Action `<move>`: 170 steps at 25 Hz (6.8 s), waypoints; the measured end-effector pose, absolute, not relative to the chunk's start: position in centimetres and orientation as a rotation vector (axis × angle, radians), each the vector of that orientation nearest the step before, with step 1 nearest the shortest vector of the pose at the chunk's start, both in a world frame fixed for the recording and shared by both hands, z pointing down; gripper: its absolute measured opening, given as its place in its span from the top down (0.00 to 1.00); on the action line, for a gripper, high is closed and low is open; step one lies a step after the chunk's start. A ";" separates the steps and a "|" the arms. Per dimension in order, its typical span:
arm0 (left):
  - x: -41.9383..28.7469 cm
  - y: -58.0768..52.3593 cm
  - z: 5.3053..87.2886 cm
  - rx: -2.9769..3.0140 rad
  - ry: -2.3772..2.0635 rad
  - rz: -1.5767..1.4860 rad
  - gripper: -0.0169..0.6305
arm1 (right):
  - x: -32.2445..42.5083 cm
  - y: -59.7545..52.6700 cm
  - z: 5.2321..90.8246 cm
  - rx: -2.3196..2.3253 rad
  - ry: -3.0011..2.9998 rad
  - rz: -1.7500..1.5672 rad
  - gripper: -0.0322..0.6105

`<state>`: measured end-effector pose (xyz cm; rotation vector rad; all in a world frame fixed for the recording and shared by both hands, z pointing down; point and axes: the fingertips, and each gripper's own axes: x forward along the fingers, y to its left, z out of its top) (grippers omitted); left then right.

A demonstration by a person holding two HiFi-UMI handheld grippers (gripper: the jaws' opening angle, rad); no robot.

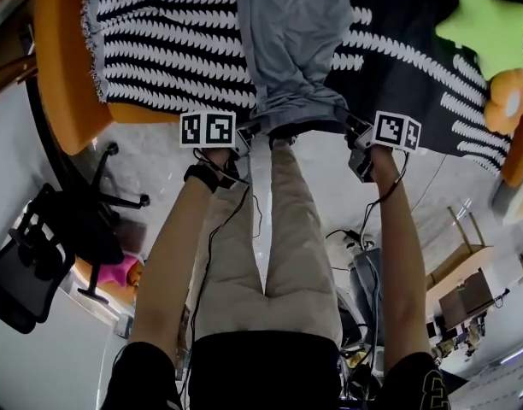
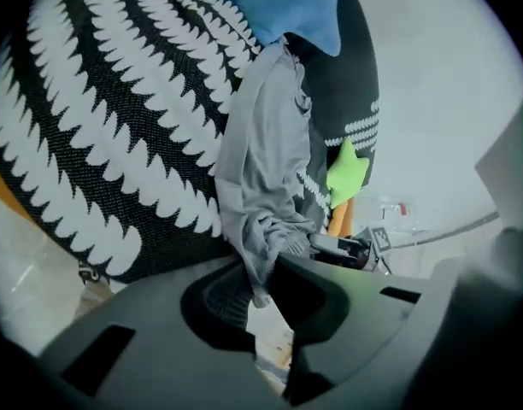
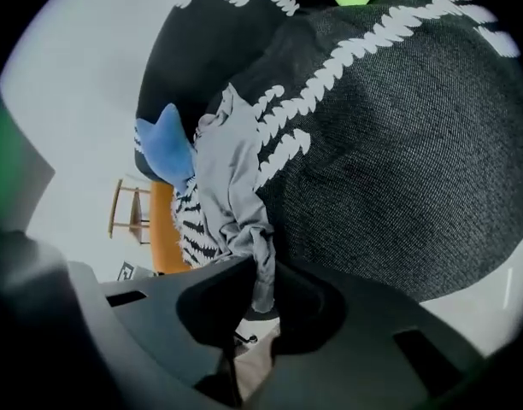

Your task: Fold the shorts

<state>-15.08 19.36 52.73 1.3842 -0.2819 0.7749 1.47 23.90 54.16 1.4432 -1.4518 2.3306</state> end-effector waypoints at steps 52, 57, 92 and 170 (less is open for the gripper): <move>-10.7 24.9 50.0 1.451 -0.085 0.752 0.89 | 0.8 25.7 51.5 1.436 -1.524 2.411 0.88; -16.3 26.9 46.8 1.374 0.007 0.787 0.90 | -4.7 29.1 47.7 1.349 -1.526 2.451 0.89; 0.7 -8.2 47.4 1.422 -0.142 0.485 0.51 | 12.6 -2.3 50.9 1.766 -1.693 2.586 0.48; -4.8 0.5 46.1 1.975 -0.080 0.644 0.91 | 2.1 6.4 50.0 1.644 -2.063 1.567 0.93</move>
